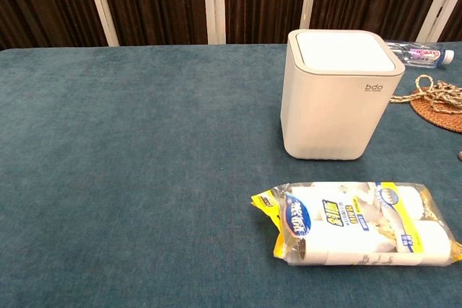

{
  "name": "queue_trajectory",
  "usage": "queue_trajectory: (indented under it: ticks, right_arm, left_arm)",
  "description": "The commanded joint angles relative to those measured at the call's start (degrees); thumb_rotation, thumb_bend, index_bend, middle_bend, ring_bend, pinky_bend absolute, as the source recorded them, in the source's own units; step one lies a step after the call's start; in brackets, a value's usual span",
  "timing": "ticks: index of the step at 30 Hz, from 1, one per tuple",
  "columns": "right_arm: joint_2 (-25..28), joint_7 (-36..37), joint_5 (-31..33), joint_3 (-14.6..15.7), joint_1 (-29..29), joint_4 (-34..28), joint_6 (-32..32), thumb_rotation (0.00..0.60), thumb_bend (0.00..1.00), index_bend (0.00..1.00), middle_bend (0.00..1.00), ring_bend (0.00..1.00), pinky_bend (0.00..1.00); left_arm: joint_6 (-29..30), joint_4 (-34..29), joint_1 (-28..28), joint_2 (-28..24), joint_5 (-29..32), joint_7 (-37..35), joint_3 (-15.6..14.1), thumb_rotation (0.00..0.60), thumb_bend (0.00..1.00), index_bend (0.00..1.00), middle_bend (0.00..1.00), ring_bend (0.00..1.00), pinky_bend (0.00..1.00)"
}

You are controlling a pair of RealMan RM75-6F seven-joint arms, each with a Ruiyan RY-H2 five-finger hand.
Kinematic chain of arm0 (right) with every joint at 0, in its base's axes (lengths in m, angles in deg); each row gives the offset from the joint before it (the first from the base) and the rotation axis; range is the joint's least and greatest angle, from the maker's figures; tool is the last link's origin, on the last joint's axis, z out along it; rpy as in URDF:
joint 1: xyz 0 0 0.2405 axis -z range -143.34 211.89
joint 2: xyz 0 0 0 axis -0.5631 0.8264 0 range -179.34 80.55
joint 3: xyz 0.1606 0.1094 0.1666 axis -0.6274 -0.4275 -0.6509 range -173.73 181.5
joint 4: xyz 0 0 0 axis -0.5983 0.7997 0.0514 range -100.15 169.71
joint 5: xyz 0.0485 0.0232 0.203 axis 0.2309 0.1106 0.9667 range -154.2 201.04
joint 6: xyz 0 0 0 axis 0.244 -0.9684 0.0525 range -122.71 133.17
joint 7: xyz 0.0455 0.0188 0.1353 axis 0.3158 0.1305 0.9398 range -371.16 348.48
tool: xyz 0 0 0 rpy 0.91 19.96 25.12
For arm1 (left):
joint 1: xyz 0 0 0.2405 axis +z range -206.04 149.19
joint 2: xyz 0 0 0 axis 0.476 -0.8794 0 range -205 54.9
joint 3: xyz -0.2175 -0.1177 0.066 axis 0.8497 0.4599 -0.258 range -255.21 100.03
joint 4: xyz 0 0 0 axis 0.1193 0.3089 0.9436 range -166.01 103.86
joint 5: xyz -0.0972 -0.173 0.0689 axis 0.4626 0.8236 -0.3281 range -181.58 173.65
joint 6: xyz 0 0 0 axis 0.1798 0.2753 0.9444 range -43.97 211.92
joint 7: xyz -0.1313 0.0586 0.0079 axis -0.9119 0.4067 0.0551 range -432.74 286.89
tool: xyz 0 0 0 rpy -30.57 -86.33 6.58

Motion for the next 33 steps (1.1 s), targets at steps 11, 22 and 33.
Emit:
queue_trajectory:
  ticks: [11,22,33]
  right_arm:
    - [0.23,0.37,-0.15,0.02,0.2,-0.14,-0.39,0.6,0.47,0.08,0.09,0.1,0.15]
    - [0.36,1.09,-0.36,0.3,-0.01,-0.12,0.25,0.6,0.47,0.08,0.14,0.17,0.15]
    - [2.26,5.17,-5.88,0.38,-1.82,-2.33,-0.54,0.6,0.5,0.08,0.66,0.73,0.71]
  left_arm:
    - [0.17,0.05,0.01,-0.02,-0.39,-0.17,-0.1,0.6,0.16,0.18,0.05,0.0,0.0]
    - [2.02,1.44,0.21,1.02,-1.5,-0.56,0.27,0.6,0.16,0.18,0.05,0.0,0.0]
    - [1.41,0.9,0.24,0.7,-0.51,-0.55,0.38,0.6,0.16,0.18,0.05,0.0,0.0]
